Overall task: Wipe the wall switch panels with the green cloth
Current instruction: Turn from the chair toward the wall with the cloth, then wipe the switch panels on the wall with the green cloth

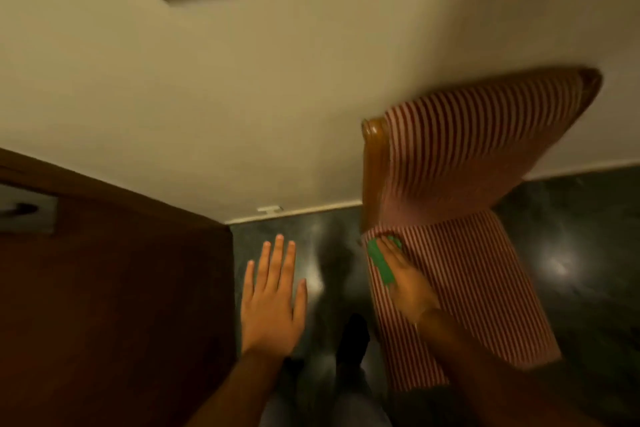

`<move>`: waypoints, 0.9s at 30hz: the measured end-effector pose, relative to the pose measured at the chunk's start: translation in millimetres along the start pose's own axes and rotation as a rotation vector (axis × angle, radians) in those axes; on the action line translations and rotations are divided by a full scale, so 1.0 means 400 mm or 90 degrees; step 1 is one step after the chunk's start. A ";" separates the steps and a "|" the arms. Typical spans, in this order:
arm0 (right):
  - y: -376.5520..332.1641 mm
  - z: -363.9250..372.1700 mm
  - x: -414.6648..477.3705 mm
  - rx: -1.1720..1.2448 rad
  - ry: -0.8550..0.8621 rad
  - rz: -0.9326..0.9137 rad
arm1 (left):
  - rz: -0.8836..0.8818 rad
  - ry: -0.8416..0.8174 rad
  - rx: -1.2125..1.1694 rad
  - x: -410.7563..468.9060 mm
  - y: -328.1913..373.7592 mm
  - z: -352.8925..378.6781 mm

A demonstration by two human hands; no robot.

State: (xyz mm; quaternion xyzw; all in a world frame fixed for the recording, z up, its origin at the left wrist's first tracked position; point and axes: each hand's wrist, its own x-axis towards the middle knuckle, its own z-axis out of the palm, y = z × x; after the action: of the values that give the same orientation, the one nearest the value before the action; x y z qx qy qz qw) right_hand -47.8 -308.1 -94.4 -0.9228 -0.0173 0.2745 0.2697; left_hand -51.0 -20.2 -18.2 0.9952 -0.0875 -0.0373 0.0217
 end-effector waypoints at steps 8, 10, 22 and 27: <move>-0.444 -0.257 -0.015 0.084 0.295 -0.279 | -0.141 0.272 -0.007 0.179 -0.218 -0.477; -0.598 -0.347 -0.002 0.082 0.391 -0.370 | -0.148 0.355 0.003 0.235 -0.271 -0.609; -1.120 -0.669 0.009 0.056 0.709 -0.672 | -0.109 0.621 -0.029 0.371 -0.414 -0.937; -1.169 -0.698 0.052 0.023 0.777 -0.656 | -0.101 0.641 -0.052 0.418 -0.462 -0.954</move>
State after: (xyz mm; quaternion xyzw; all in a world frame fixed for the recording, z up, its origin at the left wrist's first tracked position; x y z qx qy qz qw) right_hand 168.2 -41.6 329.0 -0.7814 -0.2867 -0.4381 0.3395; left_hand 175.0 146.2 341.0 0.8919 0.0113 0.4416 0.0972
